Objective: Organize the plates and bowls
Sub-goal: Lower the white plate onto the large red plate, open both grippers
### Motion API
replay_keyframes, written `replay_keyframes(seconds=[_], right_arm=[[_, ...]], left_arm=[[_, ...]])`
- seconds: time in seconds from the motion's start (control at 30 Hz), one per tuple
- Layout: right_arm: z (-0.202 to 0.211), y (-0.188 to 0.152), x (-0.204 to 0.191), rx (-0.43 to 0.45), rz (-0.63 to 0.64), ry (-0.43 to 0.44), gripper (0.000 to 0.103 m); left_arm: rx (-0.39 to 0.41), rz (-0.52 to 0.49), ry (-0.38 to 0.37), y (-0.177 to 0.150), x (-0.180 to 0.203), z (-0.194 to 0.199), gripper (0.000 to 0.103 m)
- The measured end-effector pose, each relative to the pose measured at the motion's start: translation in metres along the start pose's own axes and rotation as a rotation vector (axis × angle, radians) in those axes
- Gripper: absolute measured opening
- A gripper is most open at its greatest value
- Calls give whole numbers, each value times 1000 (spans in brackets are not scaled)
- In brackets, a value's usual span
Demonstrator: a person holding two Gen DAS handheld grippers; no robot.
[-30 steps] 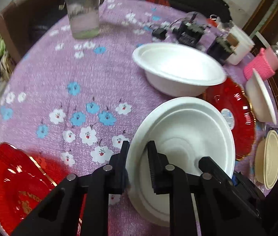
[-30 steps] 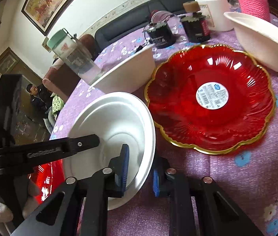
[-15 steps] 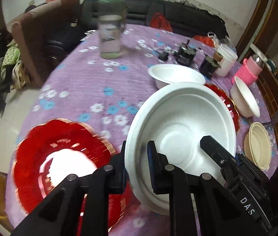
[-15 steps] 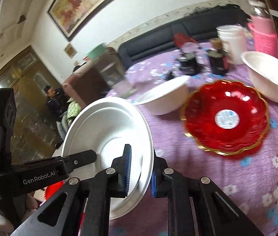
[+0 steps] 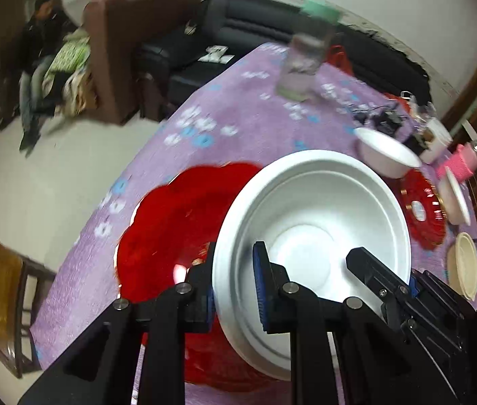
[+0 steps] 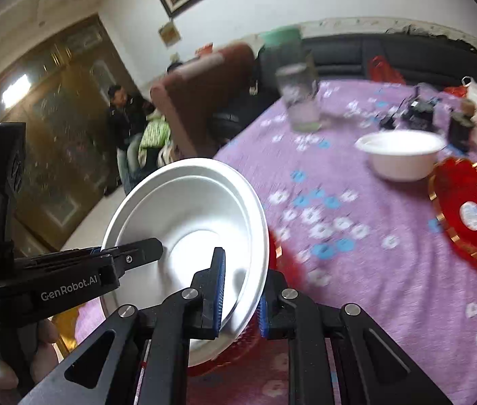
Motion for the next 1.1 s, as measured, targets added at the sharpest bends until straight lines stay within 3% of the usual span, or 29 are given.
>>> replay_keyframes(seconds=[0.2, 0.37, 0.47, 0.53, 0.67, 0.77, 0.9, 1.1], right_arm=[[-44, -15, -5, -84, 8, -46, 18], [-59, -18, -8, -103, 28, -70, 18], [-62, -16, -13, -112, 34, -64, 18], [-62, -16, -15, -102, 42, -71, 18], [-57, -15, -15, -73, 34, -77, 19], [-48, -13, -14, -47, 25, -77, 29], [-33, -11, -13, -10, 12, -62, 50], [-2, -11, -7, 42, -4, -51, 51]], left_arm=[[-59, 68, -9, -10, -27, -39, 18], [-49, 87, 8, -12, -36, -44, 21], [-58, 98, -12, -13, -36, -42, 35], [-55, 114, -27, -14, -37, -39, 51], [-28, 137, -53, -14, -40, -26, 58], [-8, 159, -70, -15, -41, -15, 59], [39, 175, -68, -18, -40, 5, 60], [97, 175, -66, -29, -32, 34, 60]])
Point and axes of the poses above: each gripper's, at about its wrist camera, not at the fingertips, and z roughly against the way its jaws point, x to its right, y to its top, the point moved 3 cm from there along -z, roughly the way its jaws point, and after that the axes turned 5 degrees about -z, right-handed, at the moved point
